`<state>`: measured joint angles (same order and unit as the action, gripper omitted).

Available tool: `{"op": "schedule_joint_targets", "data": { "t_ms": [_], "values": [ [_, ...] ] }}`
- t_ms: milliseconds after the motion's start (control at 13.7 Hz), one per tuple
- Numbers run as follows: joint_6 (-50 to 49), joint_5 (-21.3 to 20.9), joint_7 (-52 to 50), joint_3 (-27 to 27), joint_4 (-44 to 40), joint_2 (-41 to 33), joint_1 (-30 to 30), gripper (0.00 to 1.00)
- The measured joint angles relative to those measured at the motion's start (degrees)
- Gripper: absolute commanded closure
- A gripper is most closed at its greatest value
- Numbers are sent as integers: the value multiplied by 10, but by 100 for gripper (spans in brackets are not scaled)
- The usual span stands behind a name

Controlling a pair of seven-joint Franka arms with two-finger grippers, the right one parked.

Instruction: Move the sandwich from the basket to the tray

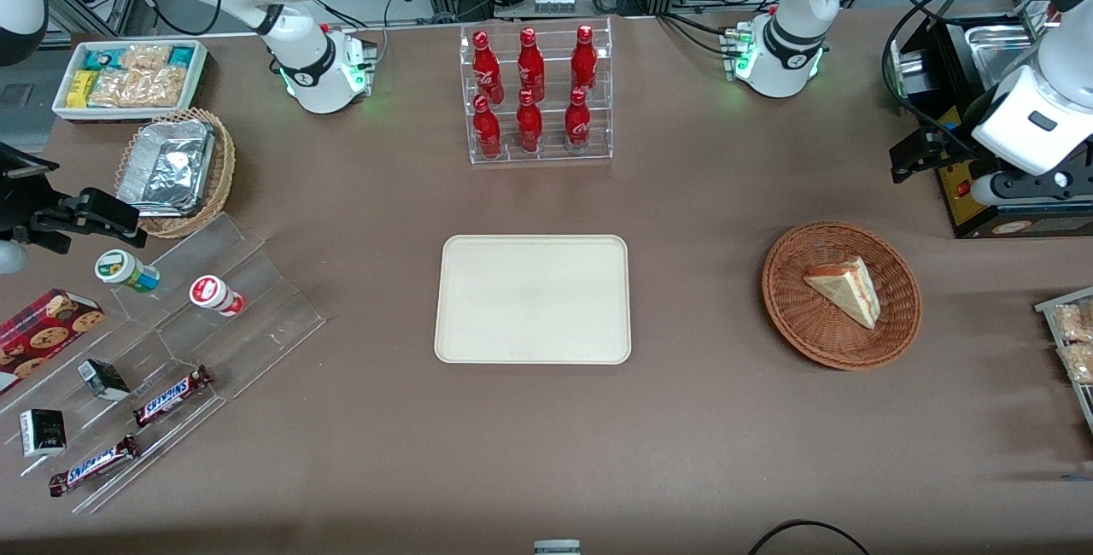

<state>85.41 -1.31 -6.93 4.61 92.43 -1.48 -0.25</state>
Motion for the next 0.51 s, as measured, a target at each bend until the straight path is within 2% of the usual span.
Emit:
{"op": "schedule_joint_targets", "data": {
  "t_ms": [511],
  "values": [
    [18,6,-61,-6,26,37,44,0]
  ]
}}
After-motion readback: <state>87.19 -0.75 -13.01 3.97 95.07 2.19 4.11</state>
